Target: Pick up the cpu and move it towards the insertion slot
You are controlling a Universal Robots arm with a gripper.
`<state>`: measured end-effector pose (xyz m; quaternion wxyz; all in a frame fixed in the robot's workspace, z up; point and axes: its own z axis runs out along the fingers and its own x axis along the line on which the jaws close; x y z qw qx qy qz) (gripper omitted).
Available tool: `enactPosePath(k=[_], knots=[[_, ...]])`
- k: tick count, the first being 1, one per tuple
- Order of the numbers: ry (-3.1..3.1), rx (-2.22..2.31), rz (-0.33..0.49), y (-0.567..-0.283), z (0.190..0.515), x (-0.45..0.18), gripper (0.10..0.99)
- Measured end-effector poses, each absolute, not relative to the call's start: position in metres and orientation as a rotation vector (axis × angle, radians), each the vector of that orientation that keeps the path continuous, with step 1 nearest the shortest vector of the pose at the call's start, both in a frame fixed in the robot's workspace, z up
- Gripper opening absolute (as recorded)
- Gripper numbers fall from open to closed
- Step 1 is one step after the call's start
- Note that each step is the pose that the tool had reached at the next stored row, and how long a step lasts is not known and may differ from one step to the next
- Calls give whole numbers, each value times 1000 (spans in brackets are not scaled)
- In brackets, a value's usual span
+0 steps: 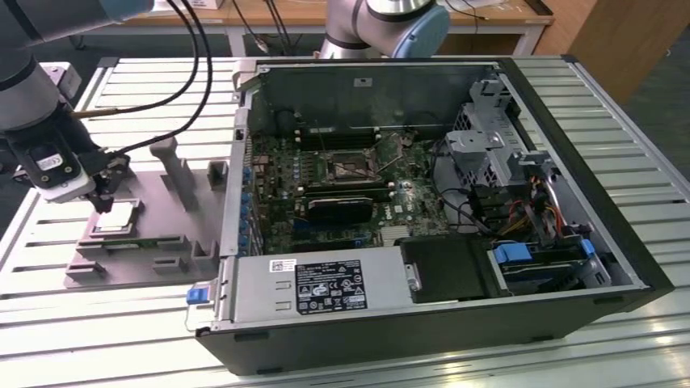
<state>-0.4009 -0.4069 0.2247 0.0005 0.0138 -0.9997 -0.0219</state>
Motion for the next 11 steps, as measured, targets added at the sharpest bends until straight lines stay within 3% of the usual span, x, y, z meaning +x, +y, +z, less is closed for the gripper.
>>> enactPosePath(k=[11], knots=[[-3140, 40, -69, -403, 208, -406, 102]])
